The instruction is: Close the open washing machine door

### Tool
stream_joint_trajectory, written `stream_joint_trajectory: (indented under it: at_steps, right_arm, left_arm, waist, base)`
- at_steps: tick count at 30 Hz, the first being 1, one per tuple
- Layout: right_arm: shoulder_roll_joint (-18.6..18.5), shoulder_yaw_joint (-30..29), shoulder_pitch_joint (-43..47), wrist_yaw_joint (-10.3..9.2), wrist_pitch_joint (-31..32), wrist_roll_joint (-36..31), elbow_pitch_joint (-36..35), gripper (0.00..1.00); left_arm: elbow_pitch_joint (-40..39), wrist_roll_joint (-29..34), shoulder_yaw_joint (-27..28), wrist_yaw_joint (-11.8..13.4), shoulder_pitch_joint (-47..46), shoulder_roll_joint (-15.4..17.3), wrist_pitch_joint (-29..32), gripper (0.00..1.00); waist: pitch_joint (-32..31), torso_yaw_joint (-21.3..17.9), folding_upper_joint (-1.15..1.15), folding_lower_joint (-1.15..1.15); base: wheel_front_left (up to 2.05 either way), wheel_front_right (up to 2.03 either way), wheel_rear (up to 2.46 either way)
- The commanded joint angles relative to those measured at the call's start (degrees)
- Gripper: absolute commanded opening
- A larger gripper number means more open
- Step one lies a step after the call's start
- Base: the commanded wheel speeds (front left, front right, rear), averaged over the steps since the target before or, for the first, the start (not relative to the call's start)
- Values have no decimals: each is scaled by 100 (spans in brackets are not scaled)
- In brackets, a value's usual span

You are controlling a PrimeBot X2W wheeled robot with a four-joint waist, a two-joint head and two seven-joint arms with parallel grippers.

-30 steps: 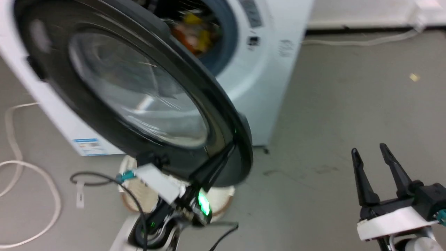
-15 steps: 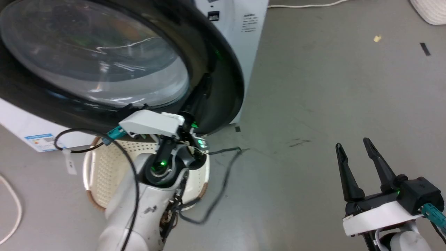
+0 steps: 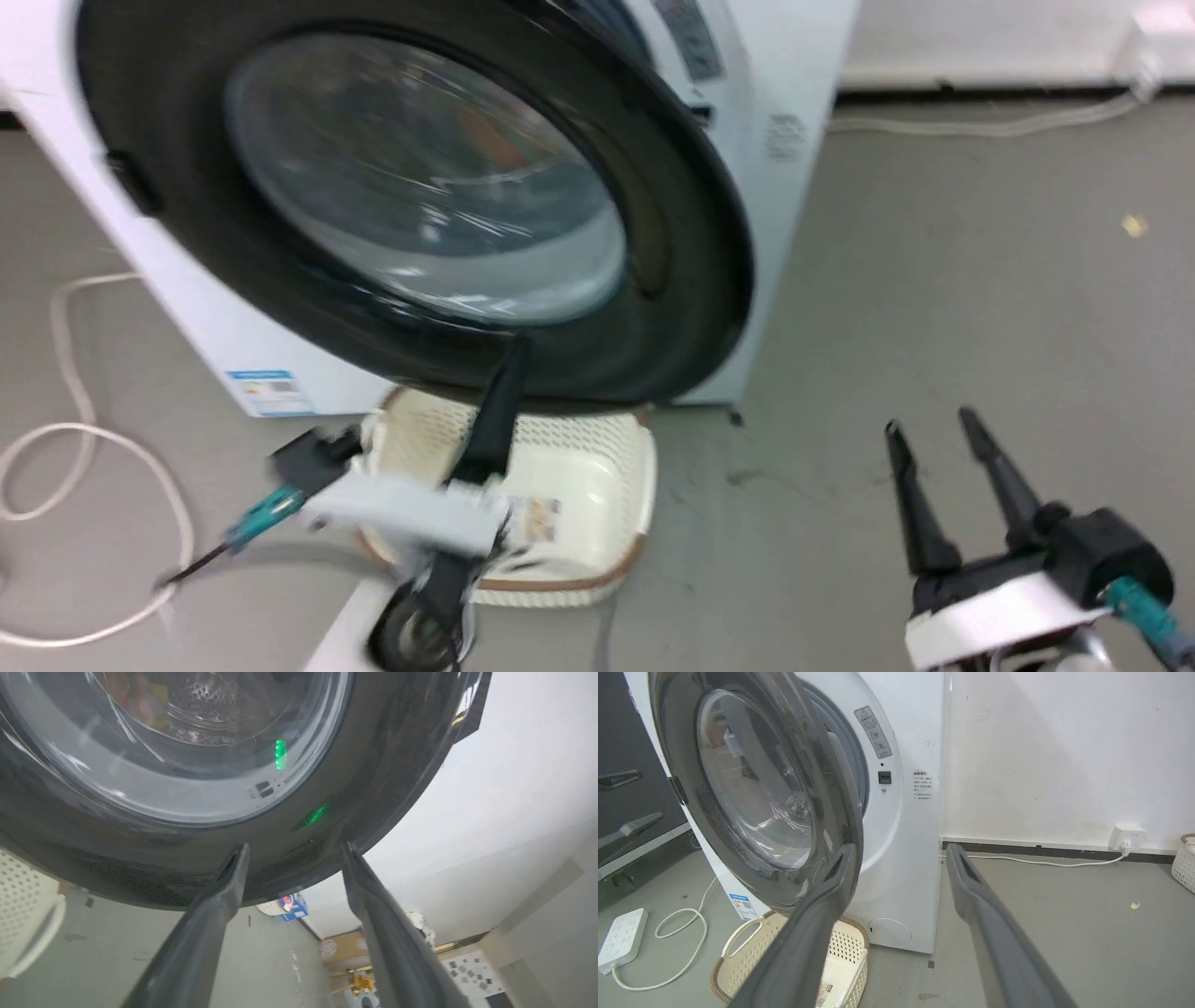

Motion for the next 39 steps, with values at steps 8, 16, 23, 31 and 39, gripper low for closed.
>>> stream_joint_trajectory:
  at_steps: [8,16,23,31,39]
  right_arm:
    - [-45,172,244,5,-25,27,-24,100]
    - [-102,363,97,5,-25,-9,229,0]
    - [-407,677,-372,5,-25,-116,534,0]
    - [-1236,1094,-1830,5,-25,408,1125,0]
    - [-1933,1078,-3168,5,-25,1144,2058,0]
  left_arm:
    - [-234,3864,1125,-6,923,374,-234,100]
    - [-912,7535,1800,180,1730,-212,-236,100]
    - [-1012,8032,1639,253,1754,-340,-236,100]
    - [-1123,8113,1563,287,1511,-425,-237,100]
    - [-1180,8049,1441,350,1209,-478,-237,100]
  waist:
    - [-510,1037,0,1]
    - [-461,1568,0,1]
    - [-68,1772,0,1]
    - [563,1932,0,1]
    - [996,2127,0,1]
  base:
    - [0,0,0]
    - [0,0,0]
    - [0,0,0]
    - [0,0,0]
    - [0,0,0]
